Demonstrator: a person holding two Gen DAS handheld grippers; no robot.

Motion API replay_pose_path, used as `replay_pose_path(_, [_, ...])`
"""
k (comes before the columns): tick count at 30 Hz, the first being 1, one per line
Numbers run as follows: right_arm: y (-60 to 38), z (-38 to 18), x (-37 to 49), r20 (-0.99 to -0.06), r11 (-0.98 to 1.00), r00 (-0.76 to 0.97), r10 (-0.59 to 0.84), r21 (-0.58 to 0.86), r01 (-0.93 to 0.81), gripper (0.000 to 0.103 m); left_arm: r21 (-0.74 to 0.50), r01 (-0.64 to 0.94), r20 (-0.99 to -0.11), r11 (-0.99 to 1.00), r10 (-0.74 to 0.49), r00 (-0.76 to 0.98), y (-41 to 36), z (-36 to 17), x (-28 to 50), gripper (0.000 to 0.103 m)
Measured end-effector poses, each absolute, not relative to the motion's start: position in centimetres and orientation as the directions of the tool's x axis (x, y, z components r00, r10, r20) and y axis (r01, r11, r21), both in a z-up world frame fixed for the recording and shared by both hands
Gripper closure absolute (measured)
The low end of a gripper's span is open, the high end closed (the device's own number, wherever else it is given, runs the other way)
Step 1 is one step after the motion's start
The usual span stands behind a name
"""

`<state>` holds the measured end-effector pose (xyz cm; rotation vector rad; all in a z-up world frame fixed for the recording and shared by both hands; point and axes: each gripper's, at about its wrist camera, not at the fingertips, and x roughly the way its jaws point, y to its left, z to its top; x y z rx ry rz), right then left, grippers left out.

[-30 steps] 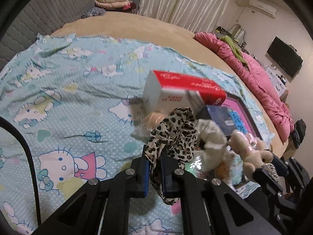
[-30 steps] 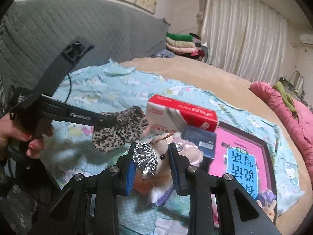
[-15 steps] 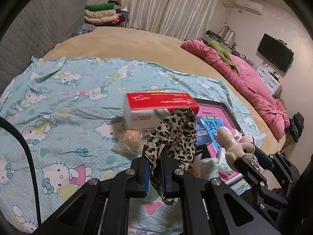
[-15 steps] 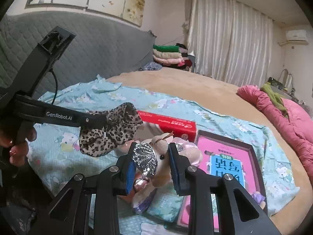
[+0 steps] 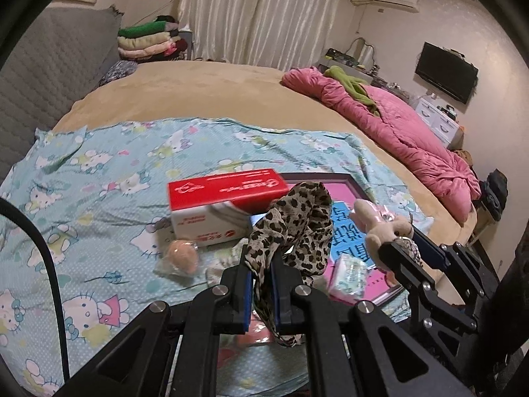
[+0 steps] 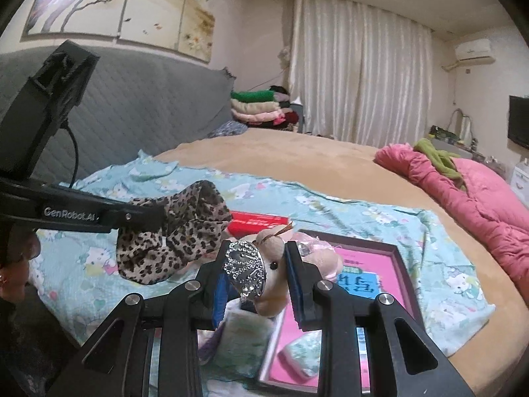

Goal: Organize soft objects

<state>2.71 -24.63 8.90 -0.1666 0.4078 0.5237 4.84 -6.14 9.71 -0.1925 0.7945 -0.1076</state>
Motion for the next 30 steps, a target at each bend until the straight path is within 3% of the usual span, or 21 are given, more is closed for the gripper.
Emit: replay_pose_path(30, [-34.7,9.8,4.9,-0.368,0.949,0.876,0.312,0.079,-0.304,0.071,-0.173,0.16,-0.716,0.972,-0.235,0.658,-15.7,10.4,8.1,0.094])
